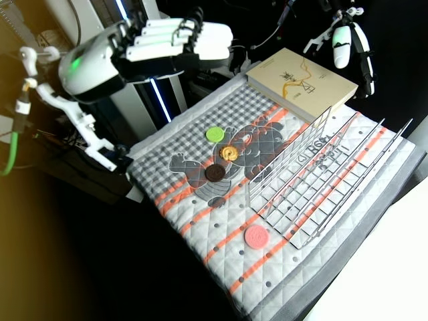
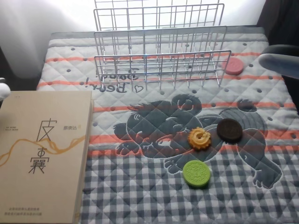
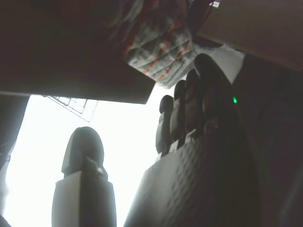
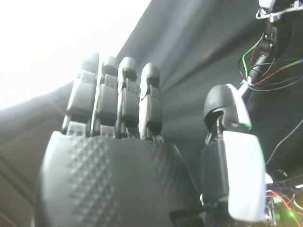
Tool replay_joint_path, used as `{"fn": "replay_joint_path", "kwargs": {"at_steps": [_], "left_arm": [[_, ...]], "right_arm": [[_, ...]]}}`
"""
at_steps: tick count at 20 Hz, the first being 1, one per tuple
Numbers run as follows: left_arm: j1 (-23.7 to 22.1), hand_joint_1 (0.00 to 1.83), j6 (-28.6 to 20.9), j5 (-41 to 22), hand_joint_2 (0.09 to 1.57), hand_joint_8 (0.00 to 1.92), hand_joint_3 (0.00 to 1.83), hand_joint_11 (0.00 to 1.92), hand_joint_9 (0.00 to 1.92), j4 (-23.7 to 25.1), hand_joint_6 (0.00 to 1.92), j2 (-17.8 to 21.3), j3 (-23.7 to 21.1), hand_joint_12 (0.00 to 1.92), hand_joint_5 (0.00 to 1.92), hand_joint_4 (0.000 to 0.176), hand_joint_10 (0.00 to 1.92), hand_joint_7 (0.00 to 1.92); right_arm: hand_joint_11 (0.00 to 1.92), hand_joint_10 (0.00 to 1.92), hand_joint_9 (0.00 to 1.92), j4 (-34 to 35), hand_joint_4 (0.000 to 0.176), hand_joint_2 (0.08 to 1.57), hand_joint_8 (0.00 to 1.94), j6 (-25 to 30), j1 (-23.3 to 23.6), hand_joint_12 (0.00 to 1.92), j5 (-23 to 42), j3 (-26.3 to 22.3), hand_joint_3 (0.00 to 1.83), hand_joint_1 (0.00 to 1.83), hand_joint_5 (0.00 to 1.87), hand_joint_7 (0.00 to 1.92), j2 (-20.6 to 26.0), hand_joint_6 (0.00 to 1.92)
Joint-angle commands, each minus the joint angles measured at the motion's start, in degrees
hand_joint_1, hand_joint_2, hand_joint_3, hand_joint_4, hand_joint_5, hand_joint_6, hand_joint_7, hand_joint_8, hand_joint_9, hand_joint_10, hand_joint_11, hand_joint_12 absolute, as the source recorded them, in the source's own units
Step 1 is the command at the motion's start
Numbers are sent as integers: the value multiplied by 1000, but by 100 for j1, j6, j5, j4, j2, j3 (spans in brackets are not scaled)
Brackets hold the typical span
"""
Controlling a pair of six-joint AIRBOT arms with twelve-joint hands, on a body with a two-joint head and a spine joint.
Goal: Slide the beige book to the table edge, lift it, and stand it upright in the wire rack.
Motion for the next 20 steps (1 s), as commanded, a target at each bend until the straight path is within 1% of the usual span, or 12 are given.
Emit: {"fn": "replay_joint_path", "kwargs": {"at_steps": [1,5,9,11,12,13,14,15,16,17,18,20], "left_arm": [[-87,490,-116,-400,986,11,0,0,100,-28,0,-33,75,266,99,126,12,141],[-441,423,-463,31,1006,0,0,0,180,612,0,-253,338,287,28,157,5,159],[-515,396,-611,154,931,5,0,0,265,966,1,-255,338,904,24,162,6,272],[-515,467,-667,177,949,14,1,0,378,1026,4,-256,338,1070,60,141,31,364],[-515,534,-699,177,955,13,1,28,486,1049,3,-257,339,1286,104,109,45,463],[-515,796,-699,176,1008,24,4,304,703,1052,11,-262,340,1362,319,31,64,732],[-515,966,-699,176,1049,48,4,357,864,1051,22,-269,346,1414,551,0,102,927],[-515,966,-699,178,1049,48,4,357,864,1051,22,-271,349,1414,551,0,102,927],[-515,1334,-700,180,1112,1006,0,479,972,1051,6,-271,349,1581,839,0,399,956],[-515,1343,-700,189,1122,1079,0,499,889,1050,1,-271,349,1593,870,0,602,932],[-515,1273,-701,189,1140,1131,0,502,869,1044,785,-271,349,1636,841,0,778,994],[-515,1253,-701,153,1149,1154,0,450,828,999,990,-267,349,1664,817,0,858,996]], "right_arm": [[278,6,354,170,0,1174,8,-12,37,64,657,-8,0,356,411,406,13,6],[251,0,295,170,0,1226,0,-12,2,49,656,-8,11,423,398,382,14,3],[256,3,339,187,48,1294,0,-11,-41,43,654,9,10,429,405,405,12,1],[269,6,350,202,44,1295,0,-11,-54,49,654,9,8,414,391,400,8,0],[260,4,349,203,65,1288,0,-11,-58,45,654,9,3,415,394,393,7,2],[344,8,408,206,37,1255,3,-11,-61,80,654,9,0,425,461,430,4,9],[354,2,390,208,33,1254,0,-11,-65,83,654,9,0,456,448,416,1,2],[354,2,390,213,33,1254,0,-11,-69,83,654,10,0,456,448,416,-6,2],[345,0,360,219,21,1264,2,-11,-71,77,654,11,2,462,431,383,-7,2],[340,0,346,231,21,1265,0,-11,-81,75,654,11,2,461,429,376,-7,1],[358,1,347,246,14,1255,3,-11,-95,82,654,9,0,454,443,383,-7,7],[348,0,333,277,12,1254,0,-11,-129,76,654,7,0,446,438,376,-6,4]]}}
